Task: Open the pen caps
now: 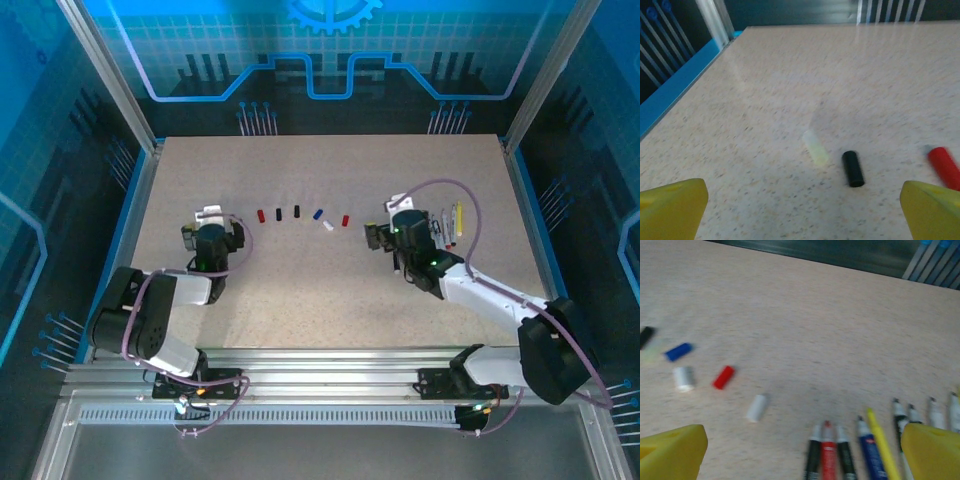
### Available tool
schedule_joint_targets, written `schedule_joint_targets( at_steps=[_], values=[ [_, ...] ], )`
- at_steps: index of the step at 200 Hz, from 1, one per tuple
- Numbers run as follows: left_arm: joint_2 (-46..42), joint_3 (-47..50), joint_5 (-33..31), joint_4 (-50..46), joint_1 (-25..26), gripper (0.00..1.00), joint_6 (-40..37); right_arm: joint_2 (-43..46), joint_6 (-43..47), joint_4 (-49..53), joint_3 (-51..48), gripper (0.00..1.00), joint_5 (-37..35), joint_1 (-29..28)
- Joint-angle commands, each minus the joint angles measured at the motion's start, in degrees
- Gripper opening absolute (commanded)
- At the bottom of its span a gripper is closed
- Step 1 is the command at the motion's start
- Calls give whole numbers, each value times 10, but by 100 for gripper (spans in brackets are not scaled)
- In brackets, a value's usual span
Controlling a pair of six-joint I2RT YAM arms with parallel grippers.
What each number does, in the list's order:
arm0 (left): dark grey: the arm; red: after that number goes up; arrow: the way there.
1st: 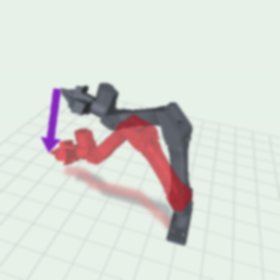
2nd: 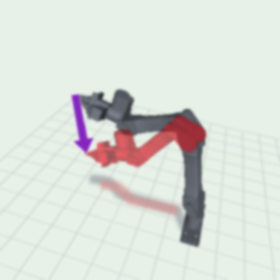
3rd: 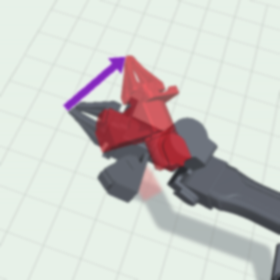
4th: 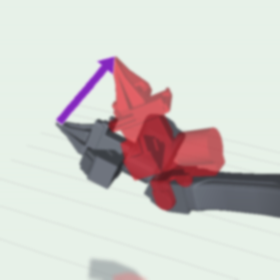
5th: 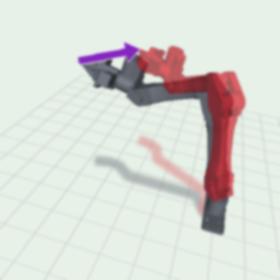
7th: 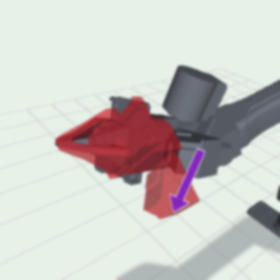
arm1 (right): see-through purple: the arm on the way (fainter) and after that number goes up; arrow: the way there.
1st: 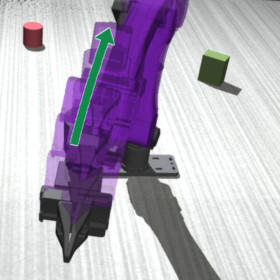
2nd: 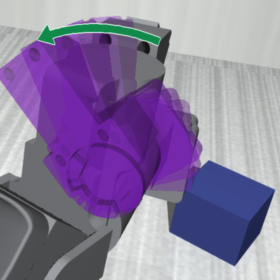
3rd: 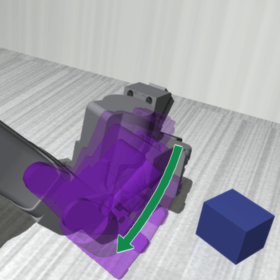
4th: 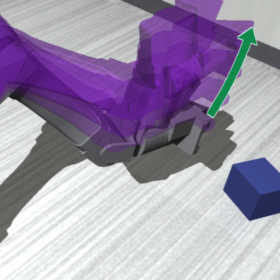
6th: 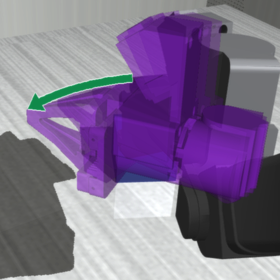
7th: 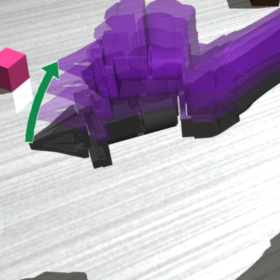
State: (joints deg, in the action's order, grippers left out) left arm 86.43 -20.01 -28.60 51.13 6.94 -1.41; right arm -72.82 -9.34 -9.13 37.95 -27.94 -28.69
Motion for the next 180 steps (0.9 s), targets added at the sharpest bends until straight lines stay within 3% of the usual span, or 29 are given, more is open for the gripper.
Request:
schedule_joint_targets(
  at_steps=[1,27,37,79,95,103,113,124,135,148,180],
  values=[
    [6,78,74,202,-12,99,4,13,13,-60,-26,100,-29,43],
    [50,62,97,219,-25,99,3,10,66,-60,-26,100,-71,78],
    [26,53,98,157,-26,99,15,5,89,-68,-23,100,-84,87],
    [36,45,93,161,-23,99,5,-38,122,-128,-39,100,-67,145],
    [35,41,92,152,-22,99,5,-67,118,-245,-93,100,-26,170],
    [34,38,92,144,-21,99,4,-87,89,-295,-121,100,42,197],
    [33,32,90,130,-20,100,5,-131,95,-446,-165,100,89,214],
    [33,26,87,120,-19,99,3,-128,93,-422,-171,100,129,218],
    [33,23,86,116,-18,99,2,-165,102,-506,-185,100,123,219],
    [33,16,85,101,-17,99,2,-145,93,-432,-167,100,146,225],
    [30,-4,96,58,-26,99,14,-152,95,-431,-160,100,143,226]
  ],
)
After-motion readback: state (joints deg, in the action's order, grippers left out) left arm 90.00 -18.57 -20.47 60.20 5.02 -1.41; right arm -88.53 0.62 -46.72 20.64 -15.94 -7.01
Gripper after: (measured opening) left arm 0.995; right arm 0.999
